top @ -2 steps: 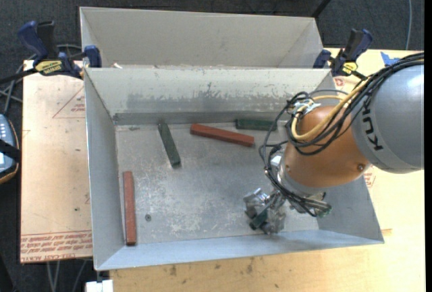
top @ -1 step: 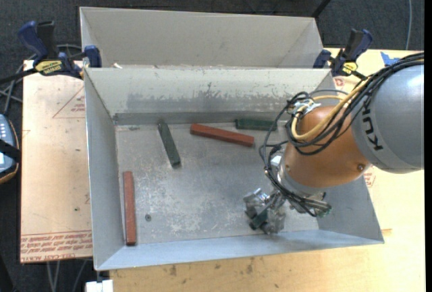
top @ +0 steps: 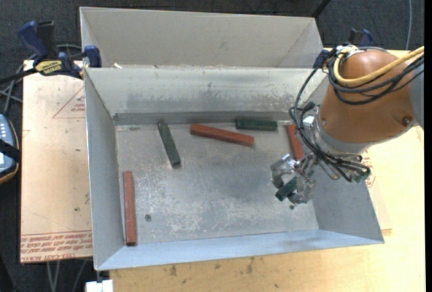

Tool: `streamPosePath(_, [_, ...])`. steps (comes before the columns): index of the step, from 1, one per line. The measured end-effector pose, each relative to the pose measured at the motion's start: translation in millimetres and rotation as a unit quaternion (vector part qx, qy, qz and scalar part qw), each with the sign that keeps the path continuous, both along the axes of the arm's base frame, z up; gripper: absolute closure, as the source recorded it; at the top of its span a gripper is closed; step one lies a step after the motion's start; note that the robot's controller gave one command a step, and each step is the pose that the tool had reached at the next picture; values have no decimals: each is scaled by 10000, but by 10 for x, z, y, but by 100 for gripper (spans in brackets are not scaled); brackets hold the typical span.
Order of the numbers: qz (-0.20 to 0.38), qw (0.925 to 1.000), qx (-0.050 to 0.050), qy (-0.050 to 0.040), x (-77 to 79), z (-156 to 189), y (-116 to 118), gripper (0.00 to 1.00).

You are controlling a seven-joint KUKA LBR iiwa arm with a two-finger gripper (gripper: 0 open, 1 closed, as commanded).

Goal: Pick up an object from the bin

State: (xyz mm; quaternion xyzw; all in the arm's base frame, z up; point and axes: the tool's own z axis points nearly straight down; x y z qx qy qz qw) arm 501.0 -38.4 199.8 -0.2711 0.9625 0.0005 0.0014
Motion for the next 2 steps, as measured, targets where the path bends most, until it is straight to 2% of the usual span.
streamPosePath(1, [1, 10000, 1, 1, 0, -1, 1, 100])
streamPosePath(2, [-232, 9997, -1, -1, 27, 594, -367, 100])
